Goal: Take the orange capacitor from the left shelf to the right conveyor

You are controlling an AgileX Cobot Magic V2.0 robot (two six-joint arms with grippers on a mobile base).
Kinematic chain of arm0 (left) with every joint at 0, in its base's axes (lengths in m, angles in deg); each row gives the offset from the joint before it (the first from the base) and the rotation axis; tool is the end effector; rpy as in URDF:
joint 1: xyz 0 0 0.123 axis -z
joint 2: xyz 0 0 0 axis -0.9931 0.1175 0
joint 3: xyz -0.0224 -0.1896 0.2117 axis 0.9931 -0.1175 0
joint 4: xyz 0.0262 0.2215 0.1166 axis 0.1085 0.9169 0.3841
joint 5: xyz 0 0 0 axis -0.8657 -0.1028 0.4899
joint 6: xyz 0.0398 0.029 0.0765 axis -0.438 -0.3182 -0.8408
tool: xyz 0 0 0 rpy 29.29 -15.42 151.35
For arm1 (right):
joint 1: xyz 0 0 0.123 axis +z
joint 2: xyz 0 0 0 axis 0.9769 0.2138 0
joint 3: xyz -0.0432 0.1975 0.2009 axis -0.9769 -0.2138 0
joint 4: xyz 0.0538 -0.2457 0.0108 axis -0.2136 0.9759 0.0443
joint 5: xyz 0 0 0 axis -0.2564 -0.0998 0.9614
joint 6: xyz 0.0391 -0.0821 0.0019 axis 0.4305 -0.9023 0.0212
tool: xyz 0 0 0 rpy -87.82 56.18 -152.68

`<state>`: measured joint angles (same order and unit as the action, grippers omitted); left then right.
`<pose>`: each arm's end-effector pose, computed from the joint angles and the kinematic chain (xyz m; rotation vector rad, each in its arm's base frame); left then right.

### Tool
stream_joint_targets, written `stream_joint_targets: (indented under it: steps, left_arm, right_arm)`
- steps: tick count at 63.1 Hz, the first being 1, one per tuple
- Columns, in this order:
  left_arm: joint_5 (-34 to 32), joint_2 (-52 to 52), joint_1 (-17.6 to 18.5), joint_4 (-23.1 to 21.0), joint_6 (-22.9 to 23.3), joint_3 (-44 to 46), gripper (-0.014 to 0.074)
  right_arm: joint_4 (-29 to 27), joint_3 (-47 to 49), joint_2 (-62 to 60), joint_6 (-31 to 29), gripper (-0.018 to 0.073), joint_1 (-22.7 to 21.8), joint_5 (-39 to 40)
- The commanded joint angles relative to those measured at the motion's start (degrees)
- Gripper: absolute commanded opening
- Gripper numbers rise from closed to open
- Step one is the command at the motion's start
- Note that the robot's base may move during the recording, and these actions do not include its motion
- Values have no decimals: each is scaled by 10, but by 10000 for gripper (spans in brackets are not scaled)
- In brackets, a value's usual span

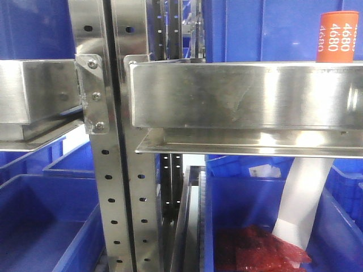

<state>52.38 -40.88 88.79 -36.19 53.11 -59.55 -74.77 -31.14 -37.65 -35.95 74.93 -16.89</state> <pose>0.0564 -0.0059 0.1972 0.0434 1.5699 -0.1160 0.0568 -0.0026 0.1990 0.1026 1.5542 0.0299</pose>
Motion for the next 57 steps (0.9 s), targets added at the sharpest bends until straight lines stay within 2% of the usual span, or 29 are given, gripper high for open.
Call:
stream_joint_targets:
  steps: [1,57]
  left_arm:
    - [-52,-7,4,-1,1,3,-127]
    - [-52,-7,4,-1,1,3,-127]
  right_arm:
    - [-3,2,-8,-4,54,-4,51]
    - [-3,2,-8,-4,54,-4,54]
